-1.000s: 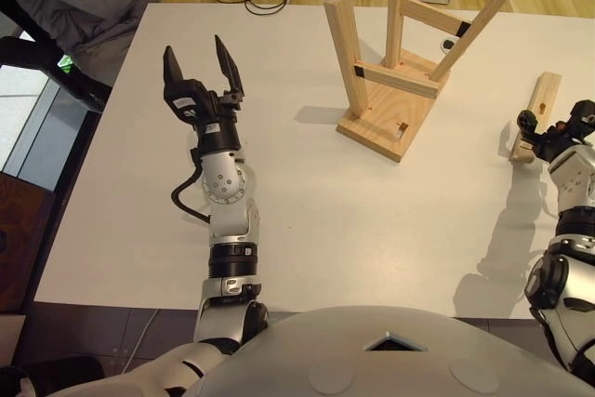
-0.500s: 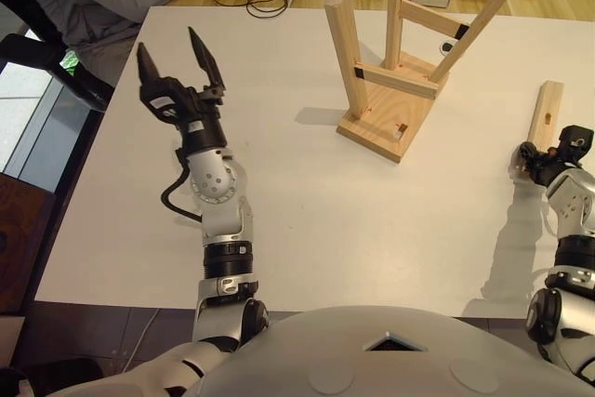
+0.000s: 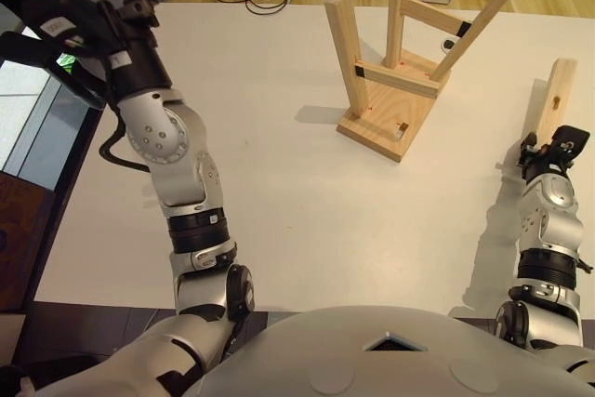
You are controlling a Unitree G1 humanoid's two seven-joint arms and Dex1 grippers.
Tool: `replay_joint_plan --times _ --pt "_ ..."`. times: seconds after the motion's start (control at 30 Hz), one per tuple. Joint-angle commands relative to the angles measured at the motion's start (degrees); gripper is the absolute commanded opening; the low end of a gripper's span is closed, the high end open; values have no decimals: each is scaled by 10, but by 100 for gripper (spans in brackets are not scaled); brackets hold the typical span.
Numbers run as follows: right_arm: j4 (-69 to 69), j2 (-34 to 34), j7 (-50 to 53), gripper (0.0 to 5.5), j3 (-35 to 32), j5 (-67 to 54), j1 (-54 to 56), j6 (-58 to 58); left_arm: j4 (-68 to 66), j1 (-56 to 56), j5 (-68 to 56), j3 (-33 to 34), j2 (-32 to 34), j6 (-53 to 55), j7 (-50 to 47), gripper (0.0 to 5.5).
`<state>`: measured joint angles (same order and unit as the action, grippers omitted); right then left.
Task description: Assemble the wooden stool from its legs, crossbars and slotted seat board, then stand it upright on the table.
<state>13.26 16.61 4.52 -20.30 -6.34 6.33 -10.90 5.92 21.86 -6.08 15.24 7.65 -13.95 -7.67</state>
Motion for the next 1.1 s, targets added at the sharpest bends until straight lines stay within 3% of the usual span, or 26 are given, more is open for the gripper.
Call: replay_joint_plan --times 0.03,0.13,0.23,0.47,0.63,0.9,1.1 --pt "-65 45 11 204 17 65 30 122 16 101 -87 5 37 72 52 367" --pt "-109 84 -18 204 27 82 71 185 11 190 -173 -17 56 150 125 367" --pt "-167 124 -110 204 54 39 136 240 -14 259 -284 -56 65 298 225 367" --pt "-224 169 -321 204 126 -82 253 244 -52 299 -440 -89 47 489 373 367" --pt "-236 157 -378 204 160 -100 275 236 -27 300 -509 -89 11 550 371 367" --pt "-242 102 -413 204 241 -85 220 235 -6 271 -526 -100 -84 542 319 367" --pt "-235 72 -379 204 229 -75 224 234 -11 256 -515 -84 -114 509 291 268"
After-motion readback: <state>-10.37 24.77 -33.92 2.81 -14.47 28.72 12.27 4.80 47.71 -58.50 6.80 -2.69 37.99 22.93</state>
